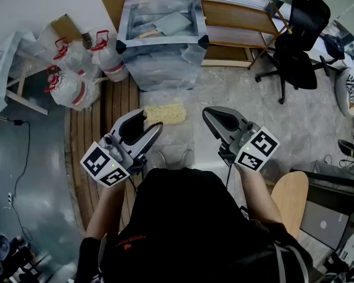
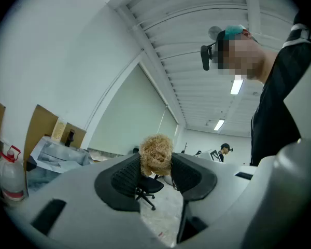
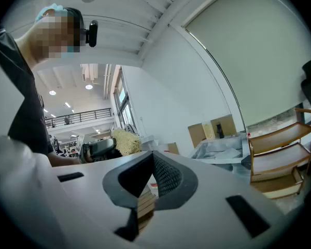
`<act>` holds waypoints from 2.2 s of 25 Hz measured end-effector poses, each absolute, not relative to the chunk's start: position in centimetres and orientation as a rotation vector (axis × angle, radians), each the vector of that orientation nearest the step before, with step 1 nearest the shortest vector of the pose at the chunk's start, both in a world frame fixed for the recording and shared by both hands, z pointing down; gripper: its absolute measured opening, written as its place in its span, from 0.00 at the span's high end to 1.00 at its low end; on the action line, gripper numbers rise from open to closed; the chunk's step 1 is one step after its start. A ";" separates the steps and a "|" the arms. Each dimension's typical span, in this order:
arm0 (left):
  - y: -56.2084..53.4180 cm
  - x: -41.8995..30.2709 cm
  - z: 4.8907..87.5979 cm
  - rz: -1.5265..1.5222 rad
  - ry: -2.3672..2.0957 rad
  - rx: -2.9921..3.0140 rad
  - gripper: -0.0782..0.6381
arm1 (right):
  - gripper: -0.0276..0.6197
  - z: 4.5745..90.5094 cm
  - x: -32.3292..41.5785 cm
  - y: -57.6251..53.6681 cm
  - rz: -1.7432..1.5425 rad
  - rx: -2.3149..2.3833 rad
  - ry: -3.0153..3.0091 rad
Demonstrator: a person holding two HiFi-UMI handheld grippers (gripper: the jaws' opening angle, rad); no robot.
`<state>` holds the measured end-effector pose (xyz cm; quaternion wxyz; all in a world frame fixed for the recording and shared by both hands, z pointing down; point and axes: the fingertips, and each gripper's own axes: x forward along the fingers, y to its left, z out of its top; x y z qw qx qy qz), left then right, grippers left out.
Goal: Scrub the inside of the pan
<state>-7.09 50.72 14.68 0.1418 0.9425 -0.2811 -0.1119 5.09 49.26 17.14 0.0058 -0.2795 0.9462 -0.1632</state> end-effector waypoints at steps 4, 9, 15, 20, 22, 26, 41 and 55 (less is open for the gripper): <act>50.8 -6.6 14.7 -0.321 -0.812 2.718 0.64 | 0.95 17.1 5.4 49.3 -0.509 -0.867 2.965; 50.8 -6.0 15.0 -0.314 -0.817 2.711 0.64 | 0.95 17.6 5.8 49.2 -0.537 -0.864 2.962; 50.7 -4.9 15.4 -0.304 -0.839 2.702 0.64 | 0.95 18.0 7.2 48.9 -0.564 -0.846 2.953; 50.6 -3.6 15.7 -0.300 -0.863 2.697 0.64 | 0.95 18.4 8.6 48.7 -0.574 -0.821 2.957; 50.5 -2.8 15.7 -0.298 -0.876 2.697 0.64 | 0.95 18.6 9.4 48.7 -0.574 -0.807 2.963; 50.2 -1.8 15.9 -0.300 -0.902 2.693 0.64 | 0.95 18.9 10.7 48.4 -0.573 -0.793 2.972; 47.7 0.0 15.2 -0.285 -0.934 2.712 0.64 | 0.95 18.4 13.5 46.1 -0.549 -0.796 2.964; 41.6 -1.5 17.0 -0.321 -0.951 2.689 0.64 | 0.95 20.3 12.6 40.4 -0.580 -0.804 2.986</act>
